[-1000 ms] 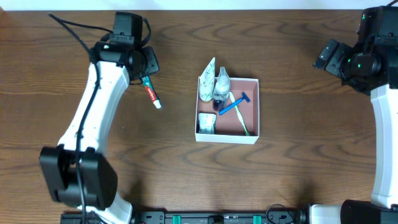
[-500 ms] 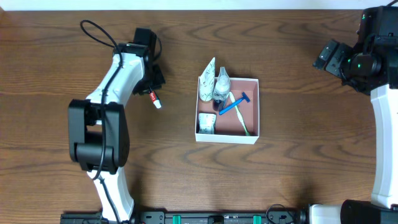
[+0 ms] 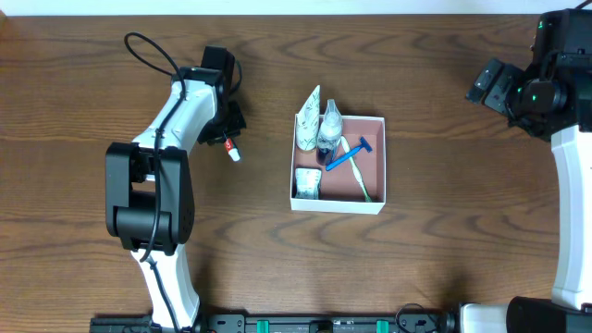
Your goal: Pack container
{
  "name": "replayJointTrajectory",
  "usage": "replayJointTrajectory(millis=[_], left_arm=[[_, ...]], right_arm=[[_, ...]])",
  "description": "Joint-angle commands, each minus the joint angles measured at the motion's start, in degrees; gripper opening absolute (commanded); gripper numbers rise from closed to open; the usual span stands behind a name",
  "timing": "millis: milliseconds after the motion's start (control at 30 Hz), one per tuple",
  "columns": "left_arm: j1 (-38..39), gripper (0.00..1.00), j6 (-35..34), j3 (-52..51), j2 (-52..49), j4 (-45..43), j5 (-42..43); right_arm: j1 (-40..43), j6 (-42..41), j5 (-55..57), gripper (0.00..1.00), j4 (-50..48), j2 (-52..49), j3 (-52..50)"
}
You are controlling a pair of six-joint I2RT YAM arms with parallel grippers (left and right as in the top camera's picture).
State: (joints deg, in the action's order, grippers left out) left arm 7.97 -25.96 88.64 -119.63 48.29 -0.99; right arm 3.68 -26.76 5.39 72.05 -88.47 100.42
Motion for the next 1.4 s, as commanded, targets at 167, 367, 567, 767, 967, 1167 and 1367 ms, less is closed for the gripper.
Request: replayJointTrajectory(millis=[167, 367, 567, 767, 967, 1167, 1367], left_arm=[[-0.4, 0.26, -0.9, -2.5, -0.3, -1.7, -2.4], [-0.4, 0.26, -0.9, -2.6, -0.3, -2.3, -2.4], [-0.4, 0.26, -0.9, -2.6, -0.3, -3.1, -2.5], [-0.4, 0.26, -0.9, -3.6, -0.4, -3.5, -2.5], [-0.4, 0.26, -0.7, -5.0, -0.4, -4.4, -2.5], [-0.4, 0.26, -0.7, -6.8, -0.4, -5.8, -2.5], [-0.4, 0.26, -0.7, -7.8, -0.4, -7.4, -2.5]], right_arm=[[0.2, -0.6, 0.4, 0.99, 0.0, -0.1, 0.3], [0.2, -0.6, 0.4, 0.99, 0.0, -0.1, 0.3], [0.2, -0.6, 0.4, 0.99, 0.0, -0.1, 0.3], [0.2, -0.6, 0.4, 0.99, 0.0, -0.1, 0.3], [0.2, -0.6, 0.4, 0.99, 0.0, -0.1, 0.3], [0.2, -0.6, 0.4, 0.99, 0.0, -0.1, 0.3], [0.2, -0.6, 0.4, 0.99, 0.0, -0.1, 0.3]])
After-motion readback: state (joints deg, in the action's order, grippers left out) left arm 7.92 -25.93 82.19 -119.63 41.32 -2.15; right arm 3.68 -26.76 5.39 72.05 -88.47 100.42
